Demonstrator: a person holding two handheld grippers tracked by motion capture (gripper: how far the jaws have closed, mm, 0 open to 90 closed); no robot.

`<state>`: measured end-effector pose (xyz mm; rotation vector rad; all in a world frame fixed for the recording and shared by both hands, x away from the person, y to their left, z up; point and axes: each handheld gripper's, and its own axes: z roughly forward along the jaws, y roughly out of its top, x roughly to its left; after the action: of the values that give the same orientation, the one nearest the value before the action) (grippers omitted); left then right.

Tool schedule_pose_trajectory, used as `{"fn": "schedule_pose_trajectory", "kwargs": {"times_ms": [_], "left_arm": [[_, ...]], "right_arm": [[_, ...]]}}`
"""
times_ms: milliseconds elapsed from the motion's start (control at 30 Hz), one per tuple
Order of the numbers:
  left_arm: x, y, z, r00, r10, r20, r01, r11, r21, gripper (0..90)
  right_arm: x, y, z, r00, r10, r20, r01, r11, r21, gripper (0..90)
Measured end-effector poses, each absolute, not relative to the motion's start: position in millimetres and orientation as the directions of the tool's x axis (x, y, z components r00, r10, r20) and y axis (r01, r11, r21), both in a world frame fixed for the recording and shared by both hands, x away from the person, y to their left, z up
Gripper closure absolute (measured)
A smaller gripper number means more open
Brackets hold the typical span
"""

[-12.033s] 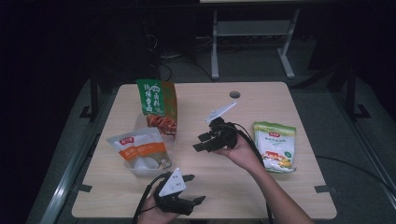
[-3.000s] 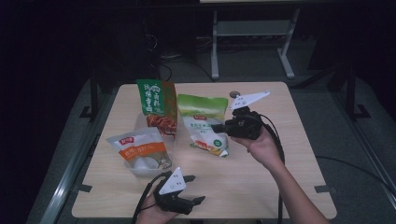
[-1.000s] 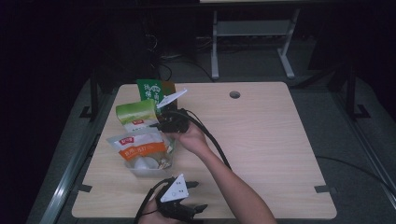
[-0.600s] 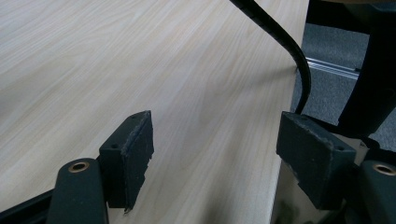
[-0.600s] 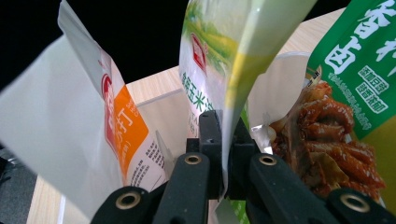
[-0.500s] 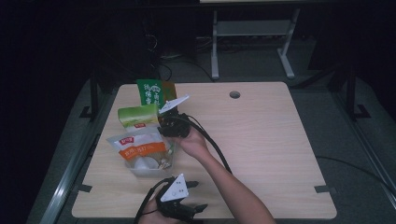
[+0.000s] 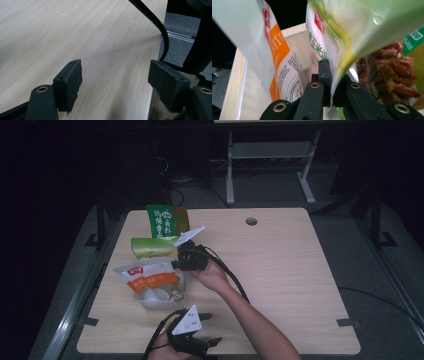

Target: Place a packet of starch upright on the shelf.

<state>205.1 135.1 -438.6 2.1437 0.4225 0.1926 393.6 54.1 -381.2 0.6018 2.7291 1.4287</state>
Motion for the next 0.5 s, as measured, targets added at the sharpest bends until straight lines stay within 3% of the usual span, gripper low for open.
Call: {"fn": "schedule_pose_trajectory", "kwargs": {"times_ms": [500], "left_arm": [[206.3, 133.7, -440.4, 0.928, 0.372, -0.022, 0.23, -0.525, 0.819, 27.2]], "right_arm": [[394.9, 50.2, -384.3, -0.924, 0.333, 0.188, 0.348, 0.527, 0.776, 85.6]]}}
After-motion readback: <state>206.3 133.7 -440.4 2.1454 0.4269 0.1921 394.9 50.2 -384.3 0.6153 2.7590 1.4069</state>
